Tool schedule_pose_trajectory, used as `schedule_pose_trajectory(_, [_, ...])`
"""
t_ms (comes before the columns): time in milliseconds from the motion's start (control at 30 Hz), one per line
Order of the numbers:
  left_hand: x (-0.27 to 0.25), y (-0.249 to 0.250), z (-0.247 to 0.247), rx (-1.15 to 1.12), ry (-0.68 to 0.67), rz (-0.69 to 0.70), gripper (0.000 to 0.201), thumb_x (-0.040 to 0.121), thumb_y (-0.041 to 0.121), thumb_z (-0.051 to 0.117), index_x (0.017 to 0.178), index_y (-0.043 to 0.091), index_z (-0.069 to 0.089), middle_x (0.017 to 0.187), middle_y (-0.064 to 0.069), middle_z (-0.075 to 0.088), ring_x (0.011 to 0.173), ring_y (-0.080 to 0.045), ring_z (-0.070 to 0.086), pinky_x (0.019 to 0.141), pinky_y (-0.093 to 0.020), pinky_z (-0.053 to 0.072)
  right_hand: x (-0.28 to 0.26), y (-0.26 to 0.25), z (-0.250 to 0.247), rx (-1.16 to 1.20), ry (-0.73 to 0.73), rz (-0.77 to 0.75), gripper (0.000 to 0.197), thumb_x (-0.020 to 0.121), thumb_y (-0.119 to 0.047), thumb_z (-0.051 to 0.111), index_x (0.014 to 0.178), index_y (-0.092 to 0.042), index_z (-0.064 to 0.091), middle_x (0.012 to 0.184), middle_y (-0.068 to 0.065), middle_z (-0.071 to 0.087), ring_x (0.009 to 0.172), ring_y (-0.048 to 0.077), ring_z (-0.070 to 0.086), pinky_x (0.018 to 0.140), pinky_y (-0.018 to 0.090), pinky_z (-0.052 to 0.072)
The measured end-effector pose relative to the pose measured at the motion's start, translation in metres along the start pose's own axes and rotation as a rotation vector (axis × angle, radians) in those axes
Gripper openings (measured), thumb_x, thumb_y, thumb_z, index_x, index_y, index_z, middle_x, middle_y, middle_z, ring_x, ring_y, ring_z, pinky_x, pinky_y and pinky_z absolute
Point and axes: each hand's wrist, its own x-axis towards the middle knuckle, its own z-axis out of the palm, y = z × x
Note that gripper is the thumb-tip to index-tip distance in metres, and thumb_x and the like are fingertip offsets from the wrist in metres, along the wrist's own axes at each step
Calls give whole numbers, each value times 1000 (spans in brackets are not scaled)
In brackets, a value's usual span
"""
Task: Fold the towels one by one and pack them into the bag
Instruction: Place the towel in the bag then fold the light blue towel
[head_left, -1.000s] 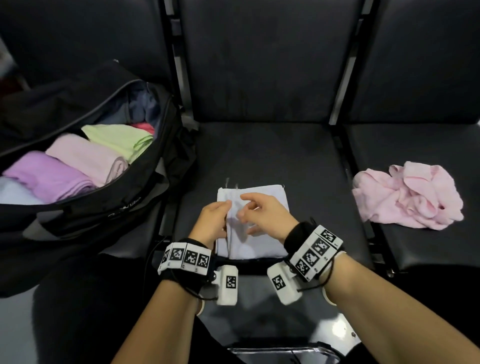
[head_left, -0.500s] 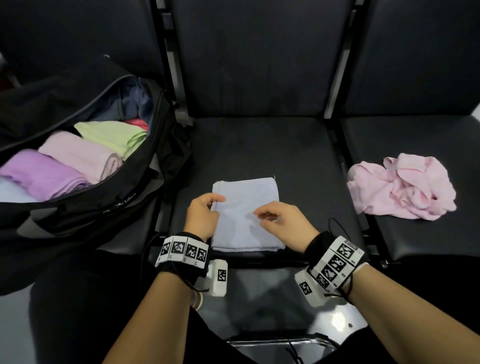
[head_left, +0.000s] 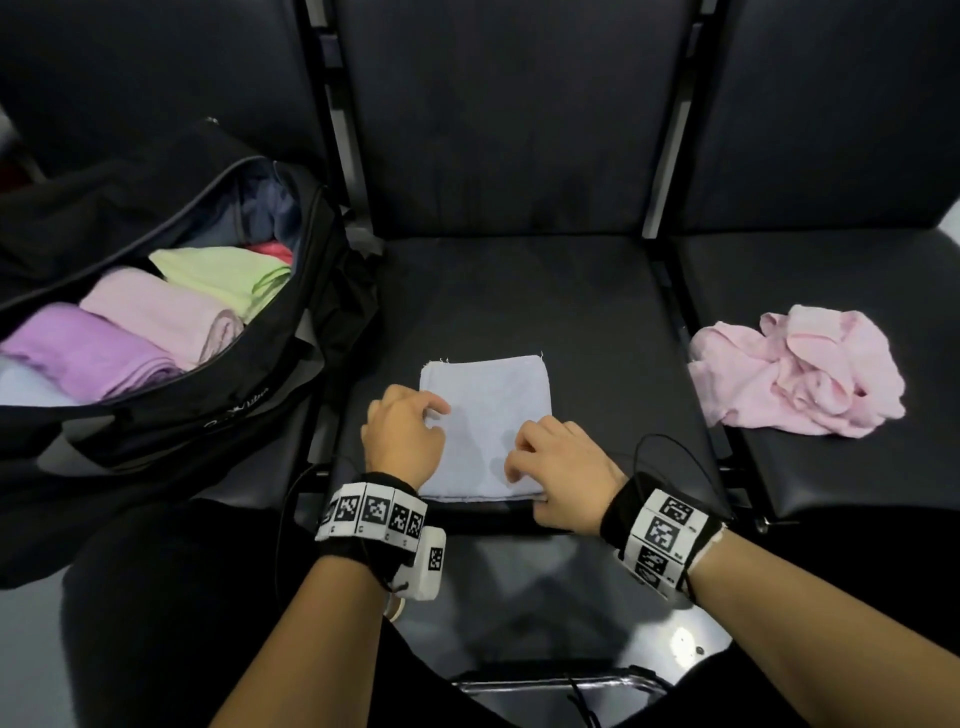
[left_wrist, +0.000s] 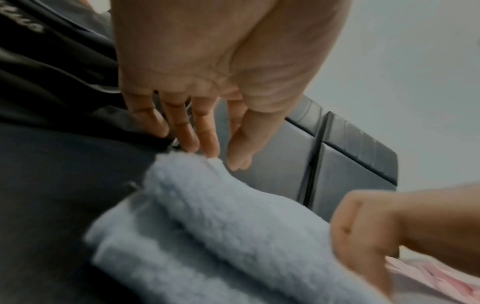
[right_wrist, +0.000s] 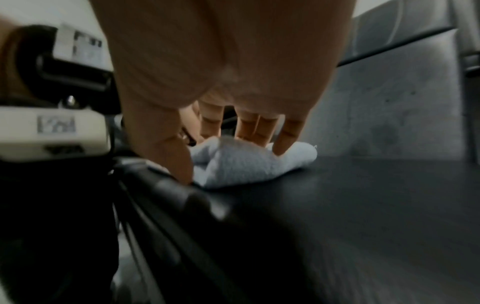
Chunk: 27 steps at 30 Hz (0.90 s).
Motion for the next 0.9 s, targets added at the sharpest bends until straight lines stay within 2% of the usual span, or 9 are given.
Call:
schedule_pose_trajectory(167, [-19, 25, 12, 189, -268, 131, 17, 83, 38, 62, 94, 35, 74, 114, 15, 59, 115, -16, 50, 97, -38, 35, 1, 0, 11, -155, 55, -3, 38, 63, -6, 60, 98, -22, 60, 102, 3, 56, 91, 27, 53, 70, 37, 45])
schedule_pose_trajectory(233, [-26, 29, 18, 298, -332, 136, 42, 74, 65, 59, 101, 36, 72, 116, 15, 55, 115, -15, 48, 97, -39, 35, 3, 3, 10, -91, 98, 15, 31, 71, -4, 57, 99, -16, 64, 101, 5, 60, 93, 31, 56, 68, 37, 45])
schedule_pose_trajectory(300, [-28, 31, 20, 399, -343, 164, 59, 62, 78, 59, 106, 38, 67, 114, 14, 50, 111, -15, 45, 95, -39, 36, 3, 7, 4, 78, 137, 100, 28, 80, -8, 54, 104, -16, 65, 101, 3, 61, 97, 27, 56, 69, 34, 44])
schedule_pose_trajectory(367, [-29, 32, 20, 469, -349, 201, 58, 63, 69, 69, 111, 38, 60, 114, 10, 48, 110, -17, 45, 94, -40, 38, 3, 13, -2, 271, 206, 172, 27, 83, -10, 53, 106, -19, 65, 99, -1, 62, 95, 22, 56, 74, 35, 48])
schedule_pose_trajectory(433, [-27, 32, 21, 508, -310, 226, 43, 76, 44, 72, 115, 33, 57, 116, 6, 50, 112, -21, 48, 93, -39, 40, 1, 19, -6, 418, 287, 184, 25, 83, -7, 55, 103, -18, 66, 97, -1, 63, 89, 19, 58, 79, 37, 49])
schedule_pose_trajectory(533, [-21, 28, 21, 503, -215, 252, 27, 90, 13, 54, 113, 26, 61, 116, 2, 56, 110, -25, 54, 89, -37, 43, 0, 25, -7, 416, 316, 123, 27, 80, -5, 57, 104, -15, 65, 101, -1, 62, 89, 20, 58, 79, 37, 49])
schedule_pose_trajectory(700, [-16, 22, 19, 369, -223, 270, 30, 90, 9, 47, 103, 27, 67, 108, 4, 62, 104, -22, 58, 88, -38, 48, -3, 33, 7, 55, 119, -37, 36, 77, -17, 61, 112, -21, 66, 127, -6, 61, 115, 23, 54, 88, 39, 46])
schedule_pose_trajectory(767, [-15, 18, 17, 324, -226, 268, 31, 87, 8, 50, 102, 27, 69, 106, 6, 64, 106, -22, 56, 90, -39, 47, -1, 35, 6, 177, 142, -1, 27, 83, -16, 61, 108, -20, 69, 120, -5, 65, 117, 22, 56, 92, 41, 45])
schedule_pose_trajectory(900, [-9, 7, 8, 217, -220, 230, 28, 78, 5, 57, 92, 24, 72, 99, 9, 66, 104, -19, 52, 92, -38, 43, 1, 44, 1, 494, 235, 158, 17, 90, -10, 59, 102, -18, 68, 101, -3, 70, 100, 20, 61, 89, 35, 47])
